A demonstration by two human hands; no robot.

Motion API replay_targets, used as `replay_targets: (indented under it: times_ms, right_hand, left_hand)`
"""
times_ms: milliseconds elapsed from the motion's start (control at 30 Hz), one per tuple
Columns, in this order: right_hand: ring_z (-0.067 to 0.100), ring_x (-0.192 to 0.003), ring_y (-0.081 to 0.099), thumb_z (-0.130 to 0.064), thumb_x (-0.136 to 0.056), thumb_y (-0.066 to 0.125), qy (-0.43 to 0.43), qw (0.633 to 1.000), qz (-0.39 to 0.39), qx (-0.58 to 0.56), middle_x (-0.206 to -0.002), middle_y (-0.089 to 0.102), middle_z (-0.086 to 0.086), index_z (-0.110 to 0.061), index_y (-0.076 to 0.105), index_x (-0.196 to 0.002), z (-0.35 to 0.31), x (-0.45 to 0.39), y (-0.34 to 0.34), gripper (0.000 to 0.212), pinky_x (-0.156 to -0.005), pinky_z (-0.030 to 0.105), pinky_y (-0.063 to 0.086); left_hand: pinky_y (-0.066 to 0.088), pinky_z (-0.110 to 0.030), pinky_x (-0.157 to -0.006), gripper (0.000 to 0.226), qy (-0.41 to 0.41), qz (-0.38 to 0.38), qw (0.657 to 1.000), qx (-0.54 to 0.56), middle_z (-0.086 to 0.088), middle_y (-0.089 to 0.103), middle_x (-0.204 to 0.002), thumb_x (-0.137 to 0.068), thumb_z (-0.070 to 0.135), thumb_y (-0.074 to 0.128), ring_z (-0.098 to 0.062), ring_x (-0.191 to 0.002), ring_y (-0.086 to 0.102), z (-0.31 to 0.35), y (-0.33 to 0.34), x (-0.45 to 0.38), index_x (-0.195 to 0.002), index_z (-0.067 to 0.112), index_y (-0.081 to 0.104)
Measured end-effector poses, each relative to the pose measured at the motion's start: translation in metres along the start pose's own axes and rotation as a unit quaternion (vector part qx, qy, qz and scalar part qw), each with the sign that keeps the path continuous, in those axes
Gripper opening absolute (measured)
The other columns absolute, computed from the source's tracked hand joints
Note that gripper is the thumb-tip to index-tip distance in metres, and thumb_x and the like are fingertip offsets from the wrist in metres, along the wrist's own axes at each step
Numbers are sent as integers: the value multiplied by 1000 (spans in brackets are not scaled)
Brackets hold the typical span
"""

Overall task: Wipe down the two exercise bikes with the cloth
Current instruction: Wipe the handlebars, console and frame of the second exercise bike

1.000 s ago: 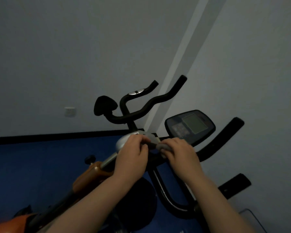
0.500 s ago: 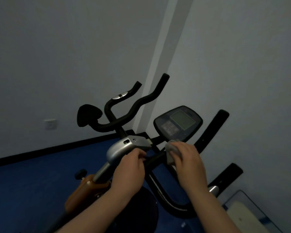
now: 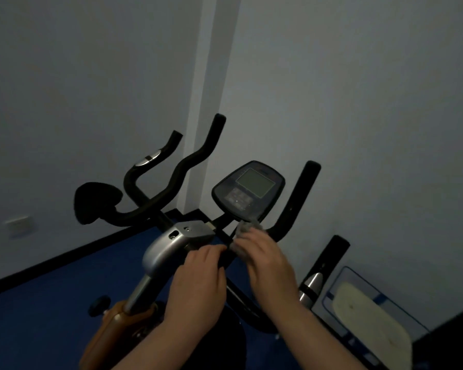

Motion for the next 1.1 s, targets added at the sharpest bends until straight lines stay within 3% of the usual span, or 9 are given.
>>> replay_targets:
  times_ms: [133, 233, 367, 500, 567, 733, 833, 967, 1100]
  right_hand:
    - [8, -105, 49, -6, -90, 58, 95, 995, -1, 36, -117, 60, -3, -24, 67, -115, 53, -34, -43, 33, -83, 17, 37]
    - [16, -111, 47, -7, -94, 52, 146, 987, -3, 68, -119, 60, 1, -18, 66, -119, 68, -49, -49, 30, -86, 18, 36]
    - [4, -92, 40, -6, -89, 59, 112, 990, -50, 67, -115, 57, -3, -19, 67, -115, 61, -51, -51, 30, -76, 4, 29]
    - [16, -107, 45, -4, -92, 57, 158, 981, 56, 98, -119, 56, 4, -17, 67, -116, 85, -77, -94, 30, -79, 14, 27]
    - [14, -110, 41, -8, -93, 58, 146, 983, 39, 103, -122, 51, 3, -17, 66, -119, 79, -73, -84, 29, -83, 15, 29]
    - [7, -105, 47, -16, -94, 59, 151, 988, -7, -39, -109, 44, -9, -23, 68, -110, 67, -34, -49, 19, -80, 9, 36]
    - [-3, -94, 48, -5, -91, 59, 144, 989, 1, -37, -105, 43, -10, -17, 69, -108, 80, -50, -67, 23, -77, 4, 38]
    - [16, -111, 45, -11, -94, 56, 177, 983, 49, 30, -121, 45, -1, -18, 66, -115, 84, -59, -68, 25, -83, 22, 44]
    - [10, -111, 43, -4, -89, 59, 156, 986, 22, -47, -120, 44, -8, -24, 68, -108, 49, -9, -27, 29, -81, 7, 34]
  left_hand:
    - [35, -22, -96, 38, 19, -17, 1000, -4, 19, 38, -136, -98, 30, 45, -2, -121, 35, -1, 4, 0, -135, 37, 38]
    - [35, -25, -99, 40, 18, -26, 998, 50, 17, 41, -135, -97, 26, 48, -4, -121, 36, 3, 6, -11, -135, 35, 41]
    - [35, -31, -102, 35, 20, -22, 996, 87, 9, 51, -130, -97, 23, 49, -11, -122, 42, 18, 9, -49, -132, 29, 49]
    - [41, -39, -99, 30, -13, -58, 993, 104, 1, 57, -126, -101, 28, 42, -17, -117, 49, 30, 28, -85, -129, 24, 53]
    - [44, -42, -96, 30, -31, -89, 989, 114, 0, 60, -122, -102, 32, 40, -18, -113, 54, 32, 41, -90, -126, 22, 55]
    - [48, -40, -78, 32, -30, -45, 998, 27, 7, 65, -94, -102, 40, 33, -12, -88, 59, 28, 54, -76, -101, 24, 61]
    - [48, -36, -79, 29, -37, -34, 998, 42, 9, 66, -96, -102, 40, 35, -10, -89, 59, 24, 54, -77, -102, 29, 62]
    - [44, -27, -76, 26, -46, -38, 996, 59, 15, 65, -101, -101, 39, 39, -5, -94, 58, 21, 53, -76, -108, 35, 63]
    - [44, -24, -77, 21, -65, -33, 988, 138, 19, 66, -101, -100, 35, 45, -1, -94, 58, 13, 52, -78, -108, 37, 64]
Point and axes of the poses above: each hand's wrist, its own x-axis away from the middle knuckle, its own y-axis out of the palm, z = x × y, the point moved 5 cm from there along -x, towards the middle knuckle
